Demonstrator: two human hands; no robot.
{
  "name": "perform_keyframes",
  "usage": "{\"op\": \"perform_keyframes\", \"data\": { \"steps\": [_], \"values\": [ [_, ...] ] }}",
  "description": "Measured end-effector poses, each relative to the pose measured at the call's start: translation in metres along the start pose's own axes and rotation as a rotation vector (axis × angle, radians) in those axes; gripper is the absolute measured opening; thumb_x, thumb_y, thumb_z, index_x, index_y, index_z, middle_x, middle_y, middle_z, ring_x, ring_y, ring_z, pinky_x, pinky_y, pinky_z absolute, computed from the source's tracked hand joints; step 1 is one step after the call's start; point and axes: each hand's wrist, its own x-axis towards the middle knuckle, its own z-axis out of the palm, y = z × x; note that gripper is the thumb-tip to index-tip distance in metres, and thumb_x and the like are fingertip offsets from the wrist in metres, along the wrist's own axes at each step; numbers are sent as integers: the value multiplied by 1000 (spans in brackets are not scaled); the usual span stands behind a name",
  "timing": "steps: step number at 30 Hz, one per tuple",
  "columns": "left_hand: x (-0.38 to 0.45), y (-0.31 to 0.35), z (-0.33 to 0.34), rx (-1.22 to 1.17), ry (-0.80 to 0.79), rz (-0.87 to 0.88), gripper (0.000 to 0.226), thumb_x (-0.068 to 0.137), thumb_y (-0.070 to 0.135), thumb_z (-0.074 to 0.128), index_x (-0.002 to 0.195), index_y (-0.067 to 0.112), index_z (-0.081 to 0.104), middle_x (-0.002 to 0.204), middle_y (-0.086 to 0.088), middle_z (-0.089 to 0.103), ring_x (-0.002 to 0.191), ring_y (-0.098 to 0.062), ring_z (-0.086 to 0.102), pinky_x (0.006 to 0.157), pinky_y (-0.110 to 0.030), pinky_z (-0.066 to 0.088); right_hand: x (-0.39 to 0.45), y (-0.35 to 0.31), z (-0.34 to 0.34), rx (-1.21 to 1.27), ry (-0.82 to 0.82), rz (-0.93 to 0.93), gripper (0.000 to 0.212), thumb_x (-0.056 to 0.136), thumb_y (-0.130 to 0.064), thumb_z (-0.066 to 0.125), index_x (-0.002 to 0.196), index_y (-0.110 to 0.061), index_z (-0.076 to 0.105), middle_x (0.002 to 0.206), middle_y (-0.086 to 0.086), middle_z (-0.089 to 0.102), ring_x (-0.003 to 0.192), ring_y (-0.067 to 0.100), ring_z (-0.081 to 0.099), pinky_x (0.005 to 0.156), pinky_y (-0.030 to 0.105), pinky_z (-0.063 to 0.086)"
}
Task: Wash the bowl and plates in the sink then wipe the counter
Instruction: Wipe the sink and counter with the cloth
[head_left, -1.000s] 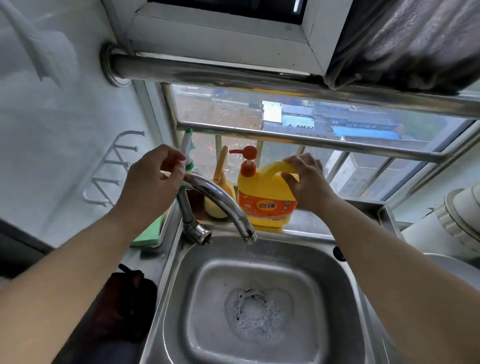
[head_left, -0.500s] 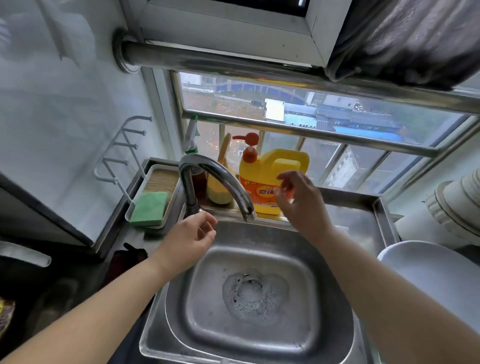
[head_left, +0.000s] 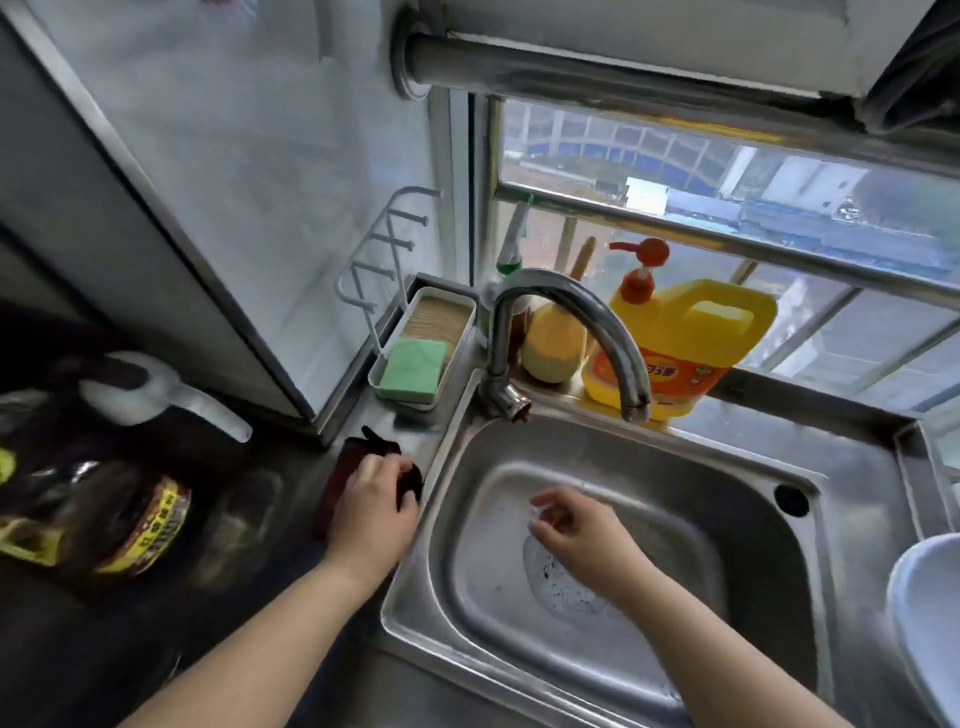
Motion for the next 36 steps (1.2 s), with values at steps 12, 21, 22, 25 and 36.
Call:
{"op": "perform_keyframes", "data": {
  "steps": [12, 21, 22, 25, 36],
  "values": [
    [3, -52, 7, 492, -164, -8, 59, 87, 54, 51, 135, 22, 41, 139, -7, 36, 127, -25, 35, 102, -36, 36, -16, -20, 52, -2, -100, -1, 20, 94, -28, 55, 112, -26, 61, 93, -9, 65, 83, 3, 60, 74, 11, 45],
    [10, -9, -10, 265, -127, 20, 18, 90, 26, 50, 83, 12, 59, 94, -1, 51, 94, -24, 51, 79, -32, 38, -40, -4, 33, 119, -2, 97, 17, 94, -27, 55, 109, -25, 63, 92, -6, 66, 85, 7, 62, 79, 19, 50],
    [6, 7, -12, 66, -137, -14, 19, 90, 20, 51, 74, 11, 57, 85, -1, 51, 85, -23, 52, 70, -30, 38, -43, -2, 28, 142, 27, 104, 17, 93, -28, 56, 109, -26, 63, 92, -8, 66, 85, 5, 62, 79, 19, 51],
    [-15, 61, -14, -603, -366, -268, 26, 93, 9, 46, 70, 11, 57, 68, -5, 59, 70, -20, 56, 63, -29, 43, -52, -3, 11, 273, 119, 144, 22, 92, -36, 57, 113, -30, 60, 95, -10, 67, 88, 2, 62, 77, 16, 51],
    [-63, 143, 25, -1249, -869, -381, 30, 92, 17, 51, 120, 9, 60, 110, -16, 69, 105, -29, 66, 92, -41, 50, -88, -2, -26, 820, 274, 23, 22, 91, -37, 60, 111, -42, 53, 105, -24, 67, 105, -7, 59, 83, 12, 47]
  ]
}}
